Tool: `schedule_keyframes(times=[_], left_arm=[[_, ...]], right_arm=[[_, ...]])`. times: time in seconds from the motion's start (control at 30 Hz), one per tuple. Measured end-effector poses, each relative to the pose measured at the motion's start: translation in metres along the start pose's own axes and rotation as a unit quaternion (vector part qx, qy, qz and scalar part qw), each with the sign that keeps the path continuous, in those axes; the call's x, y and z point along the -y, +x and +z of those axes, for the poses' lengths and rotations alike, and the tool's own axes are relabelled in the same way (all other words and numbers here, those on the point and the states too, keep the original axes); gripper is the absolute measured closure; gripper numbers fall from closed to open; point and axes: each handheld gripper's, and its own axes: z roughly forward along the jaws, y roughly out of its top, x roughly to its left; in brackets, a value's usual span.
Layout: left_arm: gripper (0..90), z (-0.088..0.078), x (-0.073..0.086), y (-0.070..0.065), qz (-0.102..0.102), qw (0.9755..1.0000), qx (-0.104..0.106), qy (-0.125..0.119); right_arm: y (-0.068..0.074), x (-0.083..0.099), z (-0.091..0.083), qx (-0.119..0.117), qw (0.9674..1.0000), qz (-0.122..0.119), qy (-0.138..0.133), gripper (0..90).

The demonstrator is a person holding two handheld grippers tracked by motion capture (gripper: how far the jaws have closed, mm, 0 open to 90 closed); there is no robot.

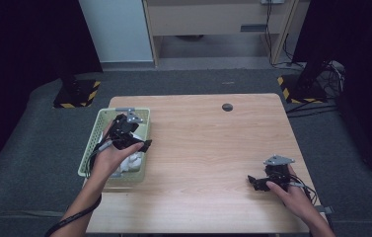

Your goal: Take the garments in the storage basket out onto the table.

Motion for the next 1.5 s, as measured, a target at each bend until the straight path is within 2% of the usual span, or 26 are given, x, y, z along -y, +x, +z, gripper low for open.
schedule_keyframes(times=[0.17,0.23,0.27,0.53,0.73,0.97,1.0,1.03,1.1,1.23,1.33,1.5], left_arm=[[5.3,0.000,0.005,0.013,-0.009,0.9999,-0.012,0.002],[5.2,0.002,0.007,0.018,-0.010,0.9998,-0.015,0.010],[5.0,0.006,0.012,0.024,-0.012,0.9997,-0.018,0.014],[5.0,0.025,0.035,0.041,-0.027,0.9988,-0.012,0.040],[4.3,0.042,0.050,0.045,-0.018,0.9972,-0.010,0.072],[4.3,0.063,0.059,0.048,-0.003,0.9956,0.009,0.093],[4.2,0.069,0.060,0.050,-0.003,0.9952,0.023,0.095],[4.3,0.069,0.060,0.050,-0.003,0.9952,0.023,0.095],[4.3,0.080,0.060,0.051,0.003,0.9943,0.039,0.099],[3.6,0.089,0.062,0.053,0.008,0.9937,0.051,0.099],[2.2,0.100,0.066,0.061,-0.006,0.9921,0.056,0.112],[0.6,0.107,0.067,0.066,-0.021,0.9907,0.062,0.119]], right_arm=[[0.000,0.000,0.000,0.000,1.0000,0.000,0.000,0.4],[0.000,0.000,0.000,0.000,1.0000,0.000,0.000,0.4],[0.000,0.000,0.000,0.000,1.0000,0.000,0.000,0.4],[0.000,0.000,0.000,0.000,1.0000,0.000,0.000,0.4],[0.000,0.000,0.000,0.001,1.0000,0.000,0.000,0.4],[0.000,0.000,0.000,0.001,1.0000,0.001,0.000,0.4],[0.001,0.000,0.000,0.001,1.0000,0.002,0.000,0.4],[0.001,0.000,0.000,0.001,1.0000,0.002,0.000,0.4],[0.001,0.000,0.000,0.001,1.0000,0.001,0.000,0.4],[0.001,0.000,0.000,0.000,1.0000,0.000,0.000,0.4],[0.001,0.000,0.000,-0.001,1.0000,-0.001,0.000,0.4],[0.001,0.001,-0.001,-0.003,1.0000,-0.002,0.001,0.4]])
